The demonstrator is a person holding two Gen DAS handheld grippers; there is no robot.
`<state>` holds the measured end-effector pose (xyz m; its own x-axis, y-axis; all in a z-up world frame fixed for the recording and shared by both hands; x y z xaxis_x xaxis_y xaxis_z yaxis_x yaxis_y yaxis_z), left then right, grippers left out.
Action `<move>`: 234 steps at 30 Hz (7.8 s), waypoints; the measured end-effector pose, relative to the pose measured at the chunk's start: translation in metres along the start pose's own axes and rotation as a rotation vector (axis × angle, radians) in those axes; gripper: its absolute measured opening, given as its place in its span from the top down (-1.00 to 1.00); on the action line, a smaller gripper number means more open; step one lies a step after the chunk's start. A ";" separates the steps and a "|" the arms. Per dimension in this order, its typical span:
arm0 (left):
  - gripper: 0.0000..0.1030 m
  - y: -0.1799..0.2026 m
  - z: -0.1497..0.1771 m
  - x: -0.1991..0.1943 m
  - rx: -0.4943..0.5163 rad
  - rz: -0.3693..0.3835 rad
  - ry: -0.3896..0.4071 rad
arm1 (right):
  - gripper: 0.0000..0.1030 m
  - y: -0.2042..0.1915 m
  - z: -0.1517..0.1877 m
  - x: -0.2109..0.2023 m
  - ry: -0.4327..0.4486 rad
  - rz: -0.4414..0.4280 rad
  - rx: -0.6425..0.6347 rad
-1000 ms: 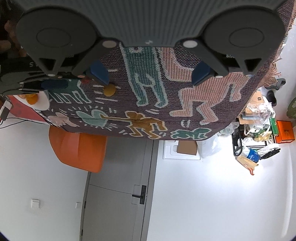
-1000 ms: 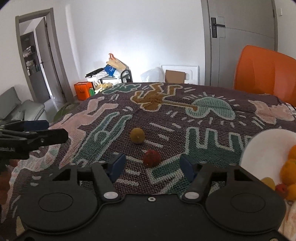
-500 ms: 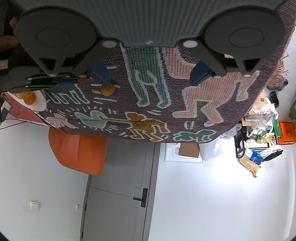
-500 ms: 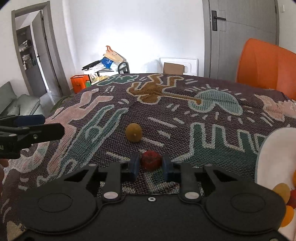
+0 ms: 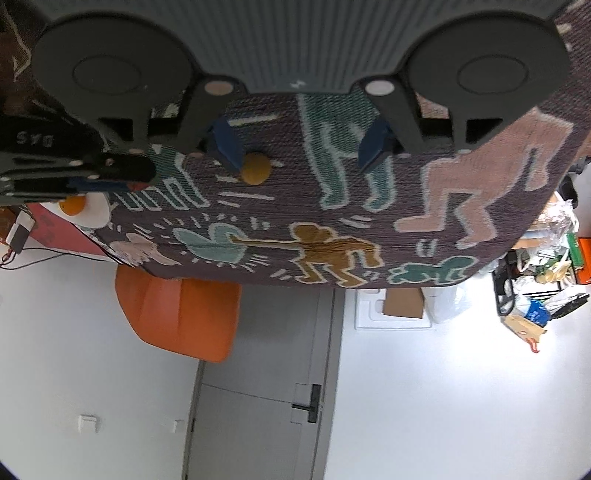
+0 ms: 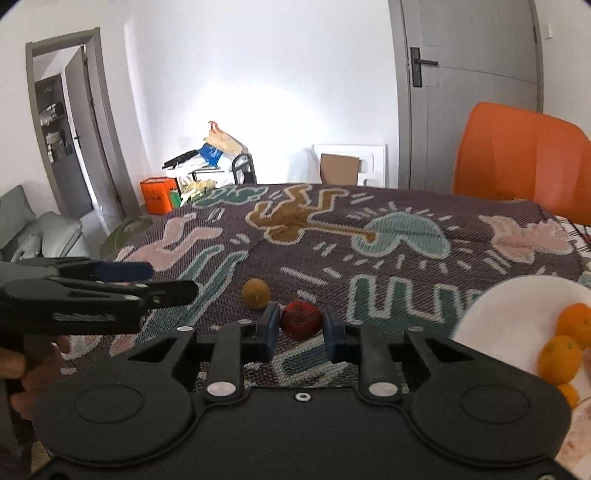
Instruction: Organize fruits
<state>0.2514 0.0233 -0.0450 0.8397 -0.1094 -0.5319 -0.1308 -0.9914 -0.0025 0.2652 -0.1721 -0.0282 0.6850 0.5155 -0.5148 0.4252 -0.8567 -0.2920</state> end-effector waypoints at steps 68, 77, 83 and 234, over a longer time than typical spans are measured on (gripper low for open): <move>0.57 0.176 -0.059 0.036 0.161 0.258 0.026 | 0.16 0.163 0.037 -0.139 0.240 0.231 0.328; 0.41 0.192 -0.065 0.033 0.192 0.243 0.031 | 0.08 0.162 0.053 -0.144 0.237 0.221 0.357; 0.28 0.189 -0.060 0.018 0.206 0.222 0.027 | 0.04 0.162 0.060 -0.147 0.248 0.201 0.384; -1.00 0.052 0.074 -0.240 0.006 -0.082 0.070 | -1.00 -0.021 0.111 -0.215 0.173 0.182 0.203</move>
<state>0.0042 0.0036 0.0201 0.8824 -0.0333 -0.4694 -0.0635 -0.9968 -0.0486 0.0439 -0.2673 -0.0007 0.8367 0.3337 -0.4342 0.1712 -0.9125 -0.3714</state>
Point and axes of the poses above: each gripper's, at about its wrist camera, not at the fingertips, and x roughly the way its jaws point, y to its right, z to its underside, the point moved 1 cm from there along x, roughly the way its jaws point, and after that the axes turned 8 degrees about x, right-handed, at the moved point
